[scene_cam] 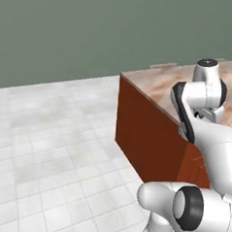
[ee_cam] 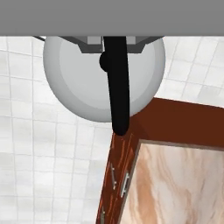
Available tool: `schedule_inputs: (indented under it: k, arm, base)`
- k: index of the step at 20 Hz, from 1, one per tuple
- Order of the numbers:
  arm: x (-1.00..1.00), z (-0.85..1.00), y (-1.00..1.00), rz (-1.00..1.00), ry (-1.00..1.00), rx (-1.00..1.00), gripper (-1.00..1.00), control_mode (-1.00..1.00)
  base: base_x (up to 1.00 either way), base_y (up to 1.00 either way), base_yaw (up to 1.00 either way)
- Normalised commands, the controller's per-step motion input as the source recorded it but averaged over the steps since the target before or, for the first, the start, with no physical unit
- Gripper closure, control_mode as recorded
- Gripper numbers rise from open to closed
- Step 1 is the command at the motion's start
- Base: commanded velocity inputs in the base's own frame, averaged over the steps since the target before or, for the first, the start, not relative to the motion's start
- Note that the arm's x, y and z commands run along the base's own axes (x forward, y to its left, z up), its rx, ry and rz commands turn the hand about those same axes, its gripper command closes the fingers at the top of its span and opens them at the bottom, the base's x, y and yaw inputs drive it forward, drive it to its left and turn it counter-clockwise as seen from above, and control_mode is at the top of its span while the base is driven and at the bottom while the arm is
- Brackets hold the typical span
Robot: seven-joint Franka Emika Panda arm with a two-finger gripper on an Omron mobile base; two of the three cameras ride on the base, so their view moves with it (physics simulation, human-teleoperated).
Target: The kettle is done boiling. Turn off the stove, then wait for 300 timesteps before moving the kettle to the dining table.
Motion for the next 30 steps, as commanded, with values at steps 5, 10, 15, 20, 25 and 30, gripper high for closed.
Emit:
schedule_inputs:
  k: [5, 10, 15, 20, 25, 30]
  arm:
    - [0.0, 0.0, 0.0, 0.0, 0.0, 0.0, 1.0, 1.0]
    - [0.0, 0.0, 0.0, 0.0, 0.0, 0.0, 1.0, 1.0]
    - [0.0, 0.0, 0.0, 0.0, 0.0, 0.0, 1.0, 1.0]
    - [0.0, 0.0, 0.0, 0.0, 0.0, 0.0, 1.0, 1.0]
    - [0.0, 0.0, 0.0, 0.0, 0.0, 0.0, 1.0, 1.0]
    - [0.0, 0.0, 0.0, 0.0, 0.0, 0.0, 1.0, 1.0]
  base:
    - [0.0, 0.77, -0.42]
    - [0.07, 0.74, -0.4]
    - [0.43, 0.6, -0.38]
    - [0.76, 0.46, -0.31]
    - [0.8, 0.49, -0.26]
    - [0.72, 0.55, -0.28]
